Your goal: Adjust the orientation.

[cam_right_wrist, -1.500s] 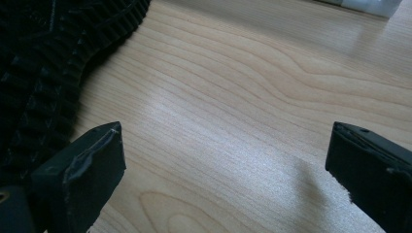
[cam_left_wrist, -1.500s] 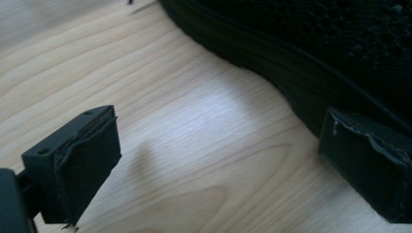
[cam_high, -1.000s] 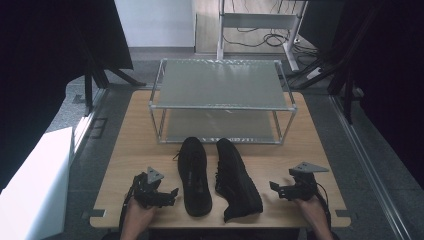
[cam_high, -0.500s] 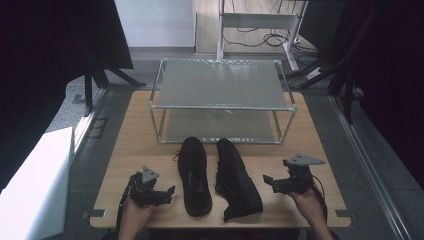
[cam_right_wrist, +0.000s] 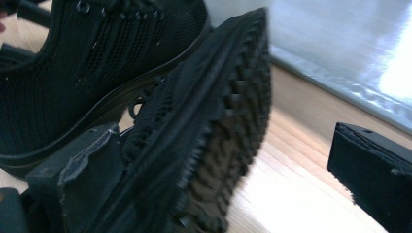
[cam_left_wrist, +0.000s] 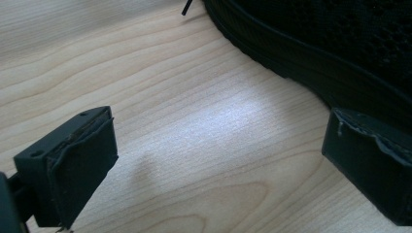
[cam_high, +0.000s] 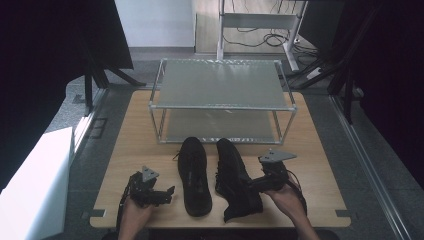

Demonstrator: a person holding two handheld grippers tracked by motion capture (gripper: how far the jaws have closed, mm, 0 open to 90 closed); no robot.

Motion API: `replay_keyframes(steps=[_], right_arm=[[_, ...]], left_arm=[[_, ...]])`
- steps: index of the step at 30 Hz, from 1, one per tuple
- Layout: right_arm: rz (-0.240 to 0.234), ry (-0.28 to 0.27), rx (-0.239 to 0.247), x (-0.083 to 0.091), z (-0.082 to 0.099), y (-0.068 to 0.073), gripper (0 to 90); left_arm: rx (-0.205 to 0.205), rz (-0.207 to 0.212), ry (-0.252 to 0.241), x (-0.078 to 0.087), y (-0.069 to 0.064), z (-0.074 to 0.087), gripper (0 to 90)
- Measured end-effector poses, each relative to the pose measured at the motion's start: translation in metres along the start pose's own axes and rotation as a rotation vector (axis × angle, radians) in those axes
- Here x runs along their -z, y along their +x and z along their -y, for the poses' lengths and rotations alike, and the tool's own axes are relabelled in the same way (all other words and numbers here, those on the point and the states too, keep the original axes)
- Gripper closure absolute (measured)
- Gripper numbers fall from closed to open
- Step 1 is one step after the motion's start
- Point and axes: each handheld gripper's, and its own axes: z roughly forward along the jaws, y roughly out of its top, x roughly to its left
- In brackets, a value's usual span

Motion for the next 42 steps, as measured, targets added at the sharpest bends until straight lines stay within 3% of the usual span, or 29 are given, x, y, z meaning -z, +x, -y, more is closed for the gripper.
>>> replay_keyframes(steps=[8,13,18,28,42], right_arm=[[0.009,0.046,0.039,-0.014,0.002,0.009,0.0],[0.012,0.043,0.039,-0.014,0.003,0.008,0.0],[0.021,0.026,0.011,-0.008,0.007,0.001,0.0],[0.053,0.016,0.0,0.004,0.01,-0.008,0.2],[0.14,-0.045,-0.084,0.031,0.016,-0.042,2.9]], left_arm=[[-0.009,-0.001,0.014,-0.001,-0.002,0.0,0.0],[-0.009,-0.005,0.017,-0.001,-0.001,0.0,0.0],[-0.011,-0.006,0.021,-0.002,-0.001,0.0,0.0],[-0.014,-0.008,0.021,-0.002,-0.002,0.0,0.0],[-0.019,-0.009,0.027,-0.002,-0.003,0.0,0.0]])
